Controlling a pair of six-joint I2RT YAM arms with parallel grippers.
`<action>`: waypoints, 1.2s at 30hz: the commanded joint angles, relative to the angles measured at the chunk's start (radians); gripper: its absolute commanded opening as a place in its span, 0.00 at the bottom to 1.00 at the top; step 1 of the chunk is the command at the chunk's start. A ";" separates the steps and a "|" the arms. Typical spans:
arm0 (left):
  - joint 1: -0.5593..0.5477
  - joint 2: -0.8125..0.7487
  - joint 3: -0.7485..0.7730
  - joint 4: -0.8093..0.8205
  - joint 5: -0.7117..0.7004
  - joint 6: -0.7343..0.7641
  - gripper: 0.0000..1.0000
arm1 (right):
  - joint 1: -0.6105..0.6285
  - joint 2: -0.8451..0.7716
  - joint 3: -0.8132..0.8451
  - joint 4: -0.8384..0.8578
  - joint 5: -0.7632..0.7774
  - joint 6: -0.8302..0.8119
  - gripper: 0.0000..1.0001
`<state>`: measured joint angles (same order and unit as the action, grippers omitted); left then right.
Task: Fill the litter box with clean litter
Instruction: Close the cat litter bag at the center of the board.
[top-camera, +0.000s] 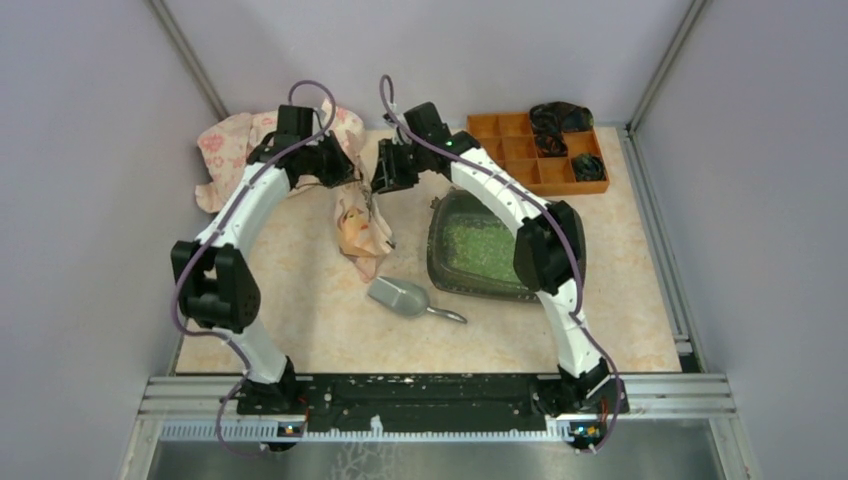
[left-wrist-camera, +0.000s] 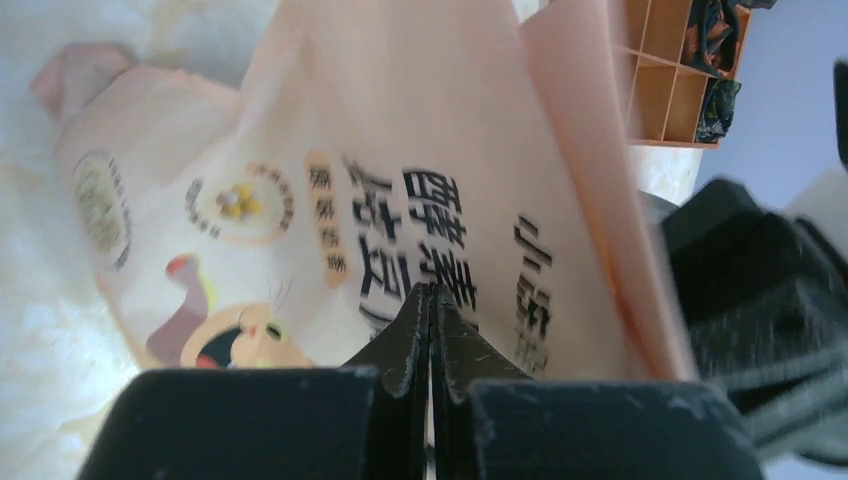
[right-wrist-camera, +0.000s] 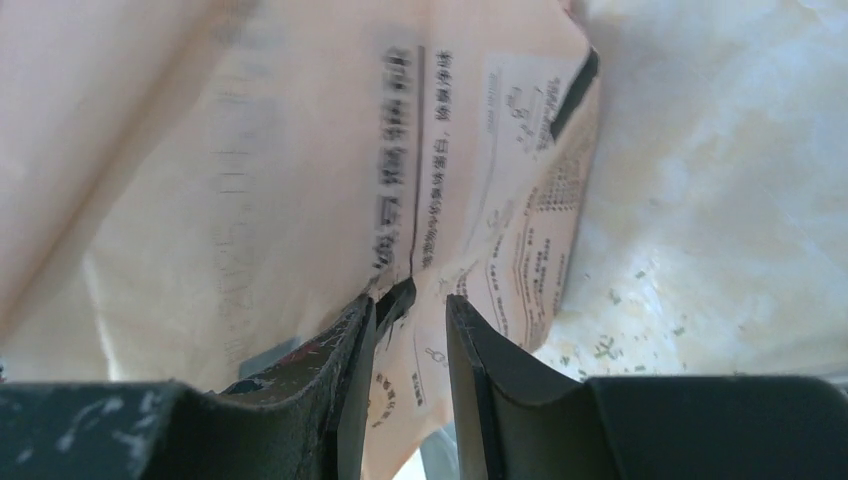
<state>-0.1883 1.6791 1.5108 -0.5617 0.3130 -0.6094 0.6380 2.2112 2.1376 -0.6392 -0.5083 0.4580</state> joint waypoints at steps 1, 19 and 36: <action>-0.020 0.108 0.157 -0.010 0.082 -0.007 0.00 | 0.033 0.026 0.079 0.125 -0.119 0.058 0.33; -0.033 -0.032 0.144 -0.094 -0.059 0.056 0.00 | -0.045 -0.117 -0.227 0.286 -0.061 0.075 0.34; 0.304 -0.279 -0.148 -0.034 -0.232 0.103 0.99 | -0.044 -0.330 -0.069 0.001 0.202 -0.224 0.89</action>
<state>0.0750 1.4605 1.3678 -0.6128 0.0780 -0.5201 0.5842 1.8893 1.9213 -0.6086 -0.3031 0.2790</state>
